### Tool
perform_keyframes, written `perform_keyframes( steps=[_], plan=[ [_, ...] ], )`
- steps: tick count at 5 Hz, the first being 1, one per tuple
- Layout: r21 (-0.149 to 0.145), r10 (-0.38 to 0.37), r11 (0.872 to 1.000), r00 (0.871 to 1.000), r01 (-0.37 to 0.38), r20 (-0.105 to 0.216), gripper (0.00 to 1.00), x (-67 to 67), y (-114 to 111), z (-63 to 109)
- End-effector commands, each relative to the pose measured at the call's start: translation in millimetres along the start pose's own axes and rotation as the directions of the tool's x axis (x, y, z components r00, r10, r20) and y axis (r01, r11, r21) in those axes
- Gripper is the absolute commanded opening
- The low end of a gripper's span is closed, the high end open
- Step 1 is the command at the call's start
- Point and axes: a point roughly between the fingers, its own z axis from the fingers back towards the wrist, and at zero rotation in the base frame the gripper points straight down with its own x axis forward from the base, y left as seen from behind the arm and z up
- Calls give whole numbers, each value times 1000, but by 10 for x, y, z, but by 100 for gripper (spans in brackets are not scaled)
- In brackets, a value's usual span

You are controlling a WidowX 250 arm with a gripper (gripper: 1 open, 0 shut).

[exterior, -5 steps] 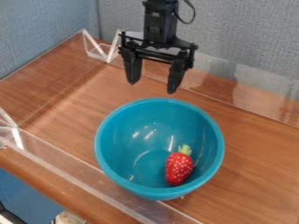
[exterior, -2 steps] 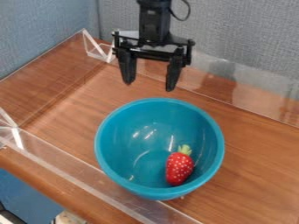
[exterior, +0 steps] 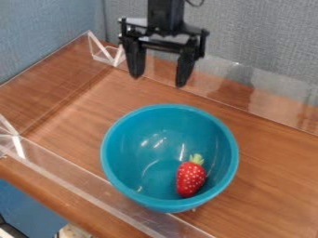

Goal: Put the strawberry in the blue bowl

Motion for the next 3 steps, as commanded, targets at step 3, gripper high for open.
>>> perform_keyframes(
  steps=[3],
  plan=[
    [11,-148,989,987,148,70,100,76,-103,128]
  ],
)
